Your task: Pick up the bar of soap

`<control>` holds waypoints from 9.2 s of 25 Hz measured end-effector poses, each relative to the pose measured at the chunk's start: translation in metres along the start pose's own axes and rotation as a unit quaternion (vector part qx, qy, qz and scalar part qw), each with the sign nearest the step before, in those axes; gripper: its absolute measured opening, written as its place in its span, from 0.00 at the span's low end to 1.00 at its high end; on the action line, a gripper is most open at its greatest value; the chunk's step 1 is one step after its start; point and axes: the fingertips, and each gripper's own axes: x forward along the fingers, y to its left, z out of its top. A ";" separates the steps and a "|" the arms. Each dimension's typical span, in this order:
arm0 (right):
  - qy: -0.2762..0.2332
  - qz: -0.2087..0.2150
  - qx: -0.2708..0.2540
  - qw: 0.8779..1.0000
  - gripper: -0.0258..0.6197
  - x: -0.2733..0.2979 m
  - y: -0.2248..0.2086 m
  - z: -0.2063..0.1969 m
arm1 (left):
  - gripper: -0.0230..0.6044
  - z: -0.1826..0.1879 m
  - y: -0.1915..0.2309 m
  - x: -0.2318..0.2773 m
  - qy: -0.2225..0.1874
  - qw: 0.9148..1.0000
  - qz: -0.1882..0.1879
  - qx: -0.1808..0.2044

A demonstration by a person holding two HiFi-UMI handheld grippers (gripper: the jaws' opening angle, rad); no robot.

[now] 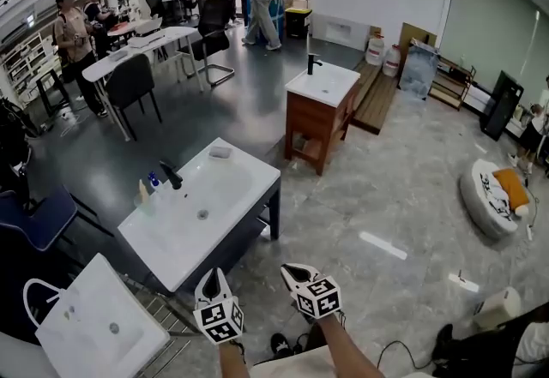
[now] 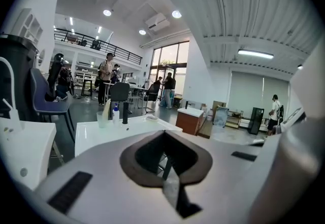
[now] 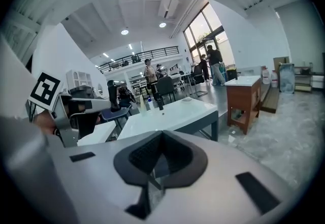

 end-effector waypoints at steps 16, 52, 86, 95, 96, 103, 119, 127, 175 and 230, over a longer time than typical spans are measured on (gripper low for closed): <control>-0.019 0.010 0.021 1.000 0.05 0.064 -0.035 0.040 | 0.05 0.029 0.037 0.056 -0.013 1.000 0.025 0.011; 0.003 0.042 0.075 0.996 0.05 0.178 -0.293 0.155 | 0.05 0.068 -0.008 0.289 0.029 0.989 0.143 -0.021; 0.090 0.148 -0.063 0.983 0.05 0.457 -0.233 0.265 | 0.05 0.129 0.126 0.451 -0.029 0.981 0.161 -0.108; 0.119 0.150 -0.076 0.978 0.05 0.463 -0.233 0.258 | 0.05 0.087 0.098 0.458 -0.001 0.977 0.148 -0.154; 0.120 0.151 -0.074 0.978 0.05 0.465 -0.231 0.258 | 0.05 0.084 0.096 0.458 0.002 0.976 0.149 -0.159; 0.146 0.190 -0.092 0.966 0.05 0.493 -0.210 0.241 | 0.05 0.061 0.102 0.457 0.027 0.971 0.172 -0.166; 0.193 0.298 -0.194 0.914 0.05 0.564 -0.213 0.239 | 0.11 0.042 0.107 0.475 0.083 0.921 0.326 -0.196; 0.213 0.348 -0.196 0.892 0.05 0.593 -0.218 0.237 | 0.18 0.032 0.090 0.505 0.101 0.896 0.371 -0.222; 0.249 0.510 -0.219 0.794 0.05 0.601 -0.154 0.223 | 0.35 -0.049 0.081 0.552 0.364 0.794 0.334 -0.355; 0.242 0.517 -0.176 0.802 0.05 0.569 -0.149 0.234 | 0.33 0.029 0.089 0.506 0.099 0.862 0.415 -0.275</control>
